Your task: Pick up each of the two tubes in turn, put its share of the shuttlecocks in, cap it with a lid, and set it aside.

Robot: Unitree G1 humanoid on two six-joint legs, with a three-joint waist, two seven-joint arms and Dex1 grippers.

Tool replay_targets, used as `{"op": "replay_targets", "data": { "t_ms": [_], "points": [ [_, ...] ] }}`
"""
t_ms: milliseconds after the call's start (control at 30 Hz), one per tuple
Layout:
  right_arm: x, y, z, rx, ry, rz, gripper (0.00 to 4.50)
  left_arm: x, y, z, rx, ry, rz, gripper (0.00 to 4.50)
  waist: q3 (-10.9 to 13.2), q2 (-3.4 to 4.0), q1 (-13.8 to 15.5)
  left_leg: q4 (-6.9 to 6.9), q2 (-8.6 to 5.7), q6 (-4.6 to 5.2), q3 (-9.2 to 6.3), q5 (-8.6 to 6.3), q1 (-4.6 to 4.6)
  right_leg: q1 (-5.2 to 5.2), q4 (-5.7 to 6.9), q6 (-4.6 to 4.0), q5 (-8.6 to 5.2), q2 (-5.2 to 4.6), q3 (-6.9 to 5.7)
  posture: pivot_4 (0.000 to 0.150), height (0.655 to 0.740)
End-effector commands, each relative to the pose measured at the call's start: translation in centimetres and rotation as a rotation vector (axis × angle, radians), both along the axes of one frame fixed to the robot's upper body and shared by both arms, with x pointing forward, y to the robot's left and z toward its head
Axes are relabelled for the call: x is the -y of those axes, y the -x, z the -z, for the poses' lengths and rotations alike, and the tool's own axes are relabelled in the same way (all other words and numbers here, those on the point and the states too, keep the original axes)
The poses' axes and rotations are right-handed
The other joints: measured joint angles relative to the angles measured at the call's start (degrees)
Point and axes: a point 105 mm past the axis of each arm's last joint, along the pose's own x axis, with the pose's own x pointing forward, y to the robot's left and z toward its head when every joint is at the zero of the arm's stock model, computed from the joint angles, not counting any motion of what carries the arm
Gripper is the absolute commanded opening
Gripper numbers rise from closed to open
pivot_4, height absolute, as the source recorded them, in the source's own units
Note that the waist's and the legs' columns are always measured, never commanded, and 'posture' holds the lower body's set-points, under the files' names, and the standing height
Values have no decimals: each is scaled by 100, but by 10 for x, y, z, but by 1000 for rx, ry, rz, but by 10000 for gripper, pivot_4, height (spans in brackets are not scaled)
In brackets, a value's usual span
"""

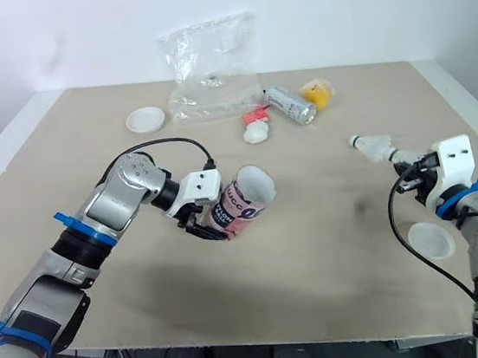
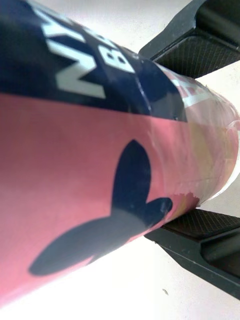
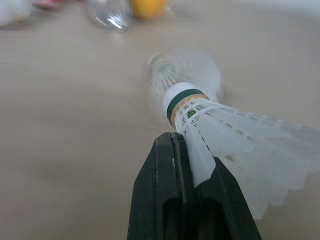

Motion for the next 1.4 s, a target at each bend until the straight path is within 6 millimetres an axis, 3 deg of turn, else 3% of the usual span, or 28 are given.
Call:
{"op": "replay_targets", "data": {
  "t_ms": [33,133,233,333,533,700,1067,1200,1233,1300,1367,1400],
  "points": [
    [-46,25,-66,175,326,-245,194,0,-2,5,-9,-25,5,32348,-1,5,-6,1,-2,0,1,0,1,0,0,0,-1,-2,1,1500,7400],
    [-88,41,-82,218,451,-460,194,4,-2,3,-16,-17,17,32348,1,0,-12,3,1,0,3,0,6,4,-3,-2,-1,-1,1,1500,7400],
    [-143,59,-94,272,553,-730,194,6,-4,0,-13,-11,21,32348,2,-3,-12,7,2,0,3,1,6,4,-3,-3,0,-2,1,1500,7400],
    [-170,68,-92,274,618,-883,194,7,-5,-1,-13,-9,21,32348,4,-6,4,9,-2,5,9,3,2,1,-3,-4,1,-13,-1,1500,7400],
    [-187,62,-90,292,706,-990,194,8,-4,-2,-22,2,21,32348,11,-24,40,9,-11,6,22,3,-31,-18,-16,-5,-5,-35,-7,1500,7400],
    [-180,50,-75,255,798,-1037,194,9,-4,-5,-27,22,6,32348,11,-26,73,7,-11,7,11,3,-33,-21,-12,-4,-9,-27,-13,1500,7400],
    [-184,40,-63,261,891,-1132,194,4,-4,-5,-24,17,-20,32348,12,-25,66,7,-8,8,14,4,-33,-23,-8,-4,-7,-24,-12,1500,7400],
    [-190,41,-71,283,872,-1165,13364,4,-4,-5,-24,17,-23,32348,12,-24,59,7,-6,8,15,4,-33,-24,-7,-5,-5,-24,-12,1500,7400],
    [-191,41,-75,289,850,-1163,18571,4,-4,-5,-24,16,-23,32348,12,-24,59,8,-6,8,13,5,-32,-22,-7,-6,-4,-23,-12,1500,7400],
    [-191,41,-81,300,806,-1152,22432,4,-4,-4,-24,16,-24,32348,12,-25,62,8,-5,8,13,5,-32,-22,-7,-6,-4,-23,-12,1500,7400],
    [-189,42,-89,307,749,-1137,30539,4,-4,-4,-24,15,-25,32348,12,-25,62,8,-5,8,14,5,-32,-22,-7,-6,-4,-23,-12,1500,7400],
    [-187,42,-95,316,690,-1114,32191,3,-4,-4,-25,14,-25,32348,12,-25,62,8,-5,8,14,5,-32,-21,-7,-7,-3,-24,-11,1500,7400]
  ]
}}
